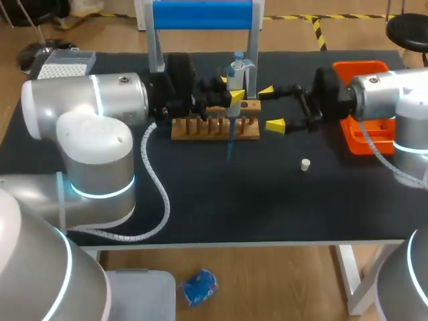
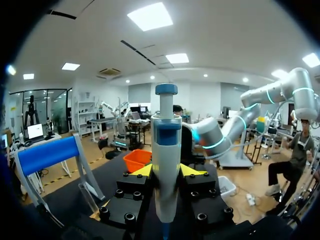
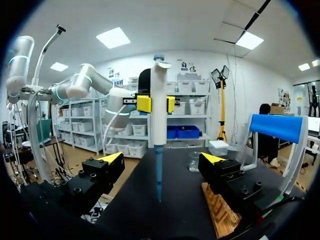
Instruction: Invert the test tube, pick up the pipette, mount the tip to pipette, aspirate from beaker and dispense into the tube, eject the tip, return the pipette, and cap with the stopper.
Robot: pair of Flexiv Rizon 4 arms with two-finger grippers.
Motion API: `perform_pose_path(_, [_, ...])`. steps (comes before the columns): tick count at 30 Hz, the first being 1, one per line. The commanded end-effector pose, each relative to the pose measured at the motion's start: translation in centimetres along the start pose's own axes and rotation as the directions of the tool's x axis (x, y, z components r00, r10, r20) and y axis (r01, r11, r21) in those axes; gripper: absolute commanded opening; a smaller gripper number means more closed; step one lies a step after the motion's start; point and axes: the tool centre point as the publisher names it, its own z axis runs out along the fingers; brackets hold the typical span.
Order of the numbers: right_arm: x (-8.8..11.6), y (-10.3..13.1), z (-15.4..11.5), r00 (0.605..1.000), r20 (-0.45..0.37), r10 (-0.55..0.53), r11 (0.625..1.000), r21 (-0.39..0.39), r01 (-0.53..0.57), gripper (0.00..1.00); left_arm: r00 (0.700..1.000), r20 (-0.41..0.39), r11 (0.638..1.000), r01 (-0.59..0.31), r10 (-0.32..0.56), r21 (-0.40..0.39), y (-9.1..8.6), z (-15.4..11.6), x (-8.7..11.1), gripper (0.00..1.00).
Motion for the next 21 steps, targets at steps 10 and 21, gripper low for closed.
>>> perform_pose_path(10, [0.0, 0.8, 3.8, 1.0, -0.008, -0.01, 1.0, -0.001, 0.01, 0.83, 1.0, -0.008, 1.0, -0.025, 0.025, 0.012, 1.6, 0.9, -0.7, 0.0])
perform_pose_path(21, [-0.1, 0.4, 5.3, 0.999, -0.036, -0.002, 1.0, -0.023, 0.002, 0.7, 0.999, -0.016, 0.999, -0.034, 0.034, 0.021, 1.8, 1.0, -1.0, 0.0])
